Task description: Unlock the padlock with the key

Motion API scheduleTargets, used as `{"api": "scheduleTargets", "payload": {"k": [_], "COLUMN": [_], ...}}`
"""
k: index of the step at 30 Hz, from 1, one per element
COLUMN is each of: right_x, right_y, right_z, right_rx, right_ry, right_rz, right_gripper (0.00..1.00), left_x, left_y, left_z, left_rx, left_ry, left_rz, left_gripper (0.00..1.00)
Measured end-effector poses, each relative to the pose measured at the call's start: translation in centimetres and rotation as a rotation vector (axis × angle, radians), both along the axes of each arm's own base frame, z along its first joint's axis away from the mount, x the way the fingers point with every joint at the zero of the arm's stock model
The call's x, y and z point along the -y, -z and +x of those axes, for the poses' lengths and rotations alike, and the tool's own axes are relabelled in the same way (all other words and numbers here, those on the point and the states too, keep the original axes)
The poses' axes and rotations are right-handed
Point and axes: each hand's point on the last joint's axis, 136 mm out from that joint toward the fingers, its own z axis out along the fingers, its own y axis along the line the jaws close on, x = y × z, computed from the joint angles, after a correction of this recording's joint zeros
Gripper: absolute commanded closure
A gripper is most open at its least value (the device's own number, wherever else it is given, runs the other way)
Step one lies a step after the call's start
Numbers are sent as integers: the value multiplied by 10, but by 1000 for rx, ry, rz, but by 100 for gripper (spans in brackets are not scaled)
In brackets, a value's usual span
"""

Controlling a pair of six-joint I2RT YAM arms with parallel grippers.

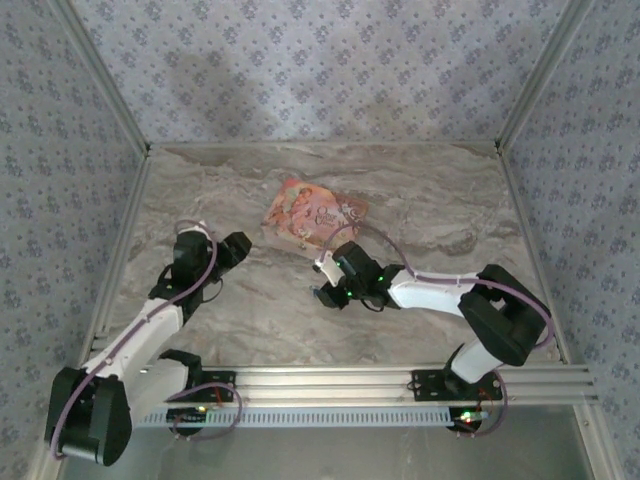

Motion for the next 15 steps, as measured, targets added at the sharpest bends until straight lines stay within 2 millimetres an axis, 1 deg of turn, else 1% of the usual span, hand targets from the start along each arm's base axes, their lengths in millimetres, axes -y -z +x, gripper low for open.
{"api": "scheduleTargets", "payload": {"k": [3,5,6,7,9,11,13,14,15], "right_x": [7,17,24,31,51,72,100,116,136], "right_y": [-5,-16,-23,-30,-48,-64,-76,-79,-83], "right_z": [1,6,10,15,27,39,53,61,72], "right_rx": [-8,-2,7,13,47,78,110,127,150], "right_ry": [36,76,107,140,221,309,424,494,582], "right_rz": [9,26,35,40,54,61,50,34,7], "right_gripper": [54,48,7,0,0,0,0,0,0], "left_x": [-3,-5,-7,-9,-15,-21,-29,-35,-40], "left_y": [2,5,8,10,14,12,5,-1,-7], "left_z": [-2,-4,-5,-6,-8,-8,-5,-2,1], "left_rx": [-6,-16,-25,-34,-53,-55,-39,-24,-8], "left_ry": [-5,-9,-11,-12,-19,-26,-37,-44,-50], "left_rz": [17,38,51,67,112,159,214,251,293], "left_gripper": [35,33,23,2,2,2,2,2,2]}}
